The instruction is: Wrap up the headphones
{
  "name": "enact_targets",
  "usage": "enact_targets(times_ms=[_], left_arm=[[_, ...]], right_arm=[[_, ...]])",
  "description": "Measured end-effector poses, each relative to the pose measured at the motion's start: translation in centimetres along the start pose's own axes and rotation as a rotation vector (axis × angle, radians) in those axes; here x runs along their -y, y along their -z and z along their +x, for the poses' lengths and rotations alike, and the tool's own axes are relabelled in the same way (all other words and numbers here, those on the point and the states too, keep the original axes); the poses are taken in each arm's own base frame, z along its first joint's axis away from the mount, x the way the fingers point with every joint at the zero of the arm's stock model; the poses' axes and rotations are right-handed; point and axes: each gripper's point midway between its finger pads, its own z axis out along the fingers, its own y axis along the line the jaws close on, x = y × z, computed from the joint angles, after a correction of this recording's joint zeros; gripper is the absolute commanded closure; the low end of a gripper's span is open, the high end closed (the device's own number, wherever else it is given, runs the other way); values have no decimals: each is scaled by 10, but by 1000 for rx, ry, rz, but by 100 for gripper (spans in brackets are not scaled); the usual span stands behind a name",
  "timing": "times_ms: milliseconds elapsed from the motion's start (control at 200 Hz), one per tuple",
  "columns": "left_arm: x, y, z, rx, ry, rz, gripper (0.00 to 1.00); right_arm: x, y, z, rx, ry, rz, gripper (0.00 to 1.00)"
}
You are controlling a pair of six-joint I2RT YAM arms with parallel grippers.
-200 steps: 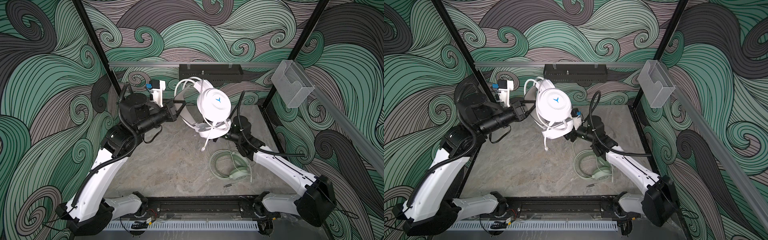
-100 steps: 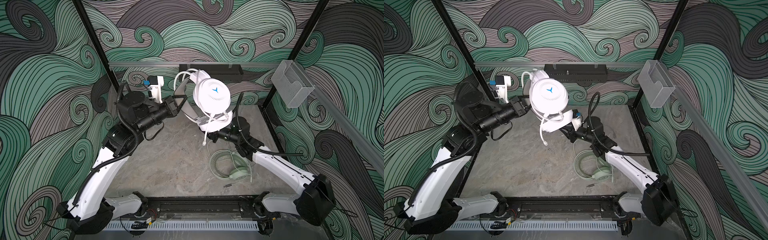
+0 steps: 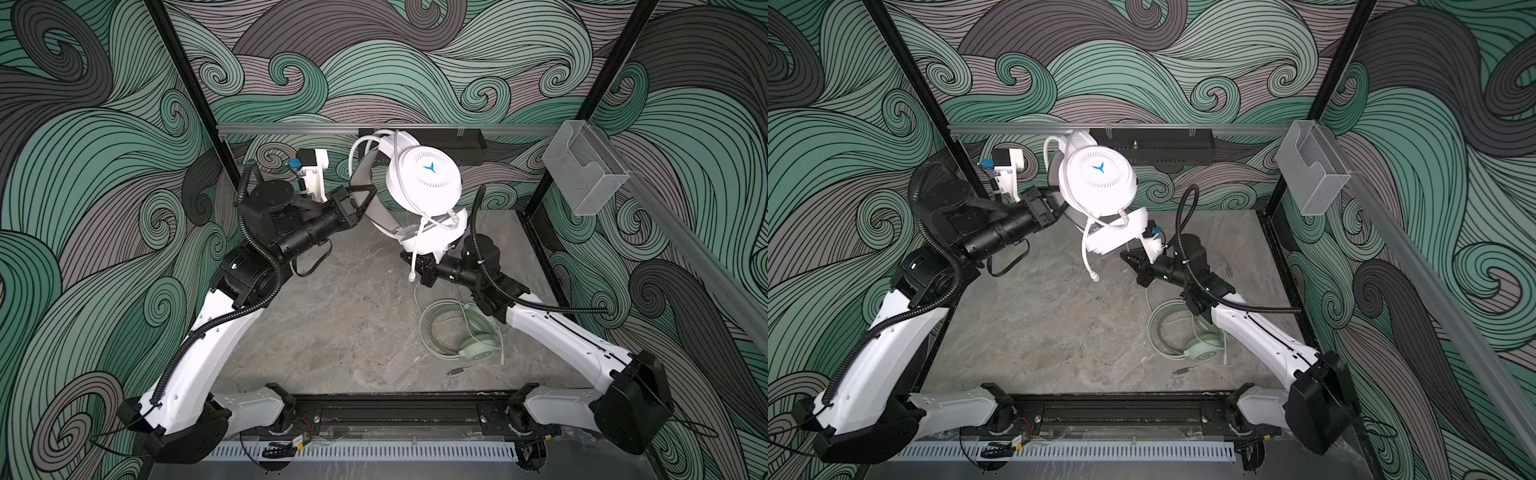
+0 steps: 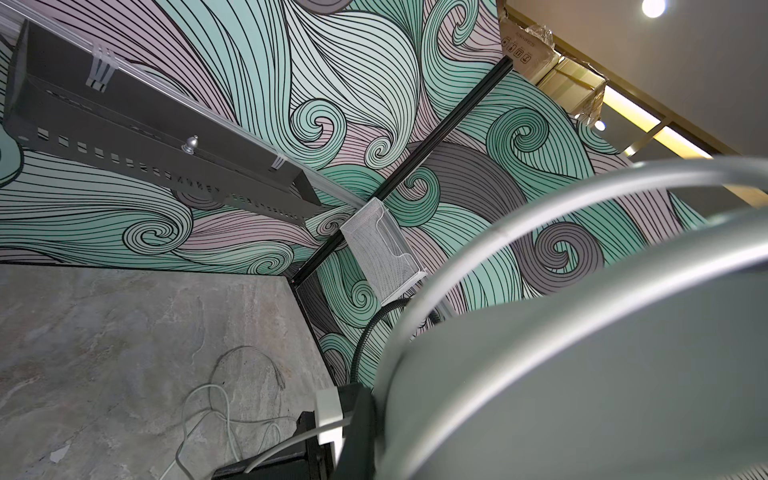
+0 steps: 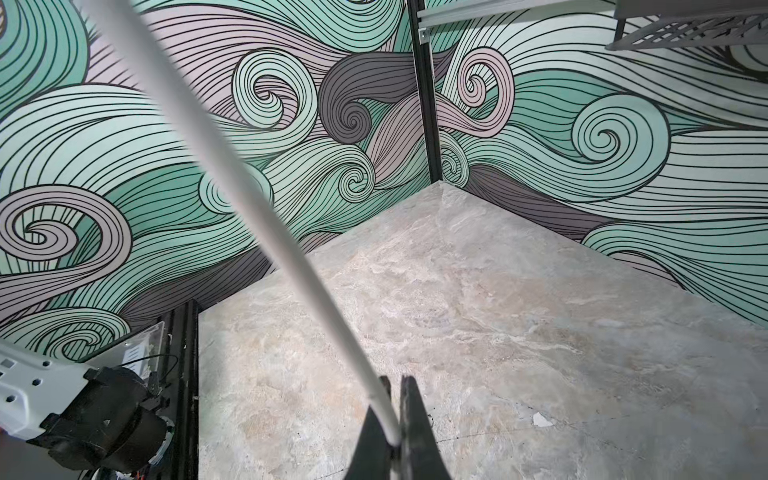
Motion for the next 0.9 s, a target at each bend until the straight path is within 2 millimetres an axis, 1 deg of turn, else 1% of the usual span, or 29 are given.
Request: enact_targets(times_ms=[140, 295, 420, 540, 751, 901], left_arm=[[-3, -4, -9, 46, 15, -17, 100], [-15, -18, -16, 92, 32, -51, 100], [-34, -35, -13, 100, 52, -107, 100], [-52, -45, -13, 121, 67, -170, 100], [-73, -47, -18, 181, 73, -258, 100], [-96, -51, -16, 204, 84, -332, 100]], right_arm=[[-14, 10, 0, -22, 54, 5, 100], [-30, 19, 5, -61, 116, 10, 100], [-32, 24, 17, -118, 146, 30, 100], [-30, 28, 25, -173, 169, 59, 100], [-35, 39, 22, -211, 215, 94, 100], [-42, 47, 23, -230, 238, 96, 100]])
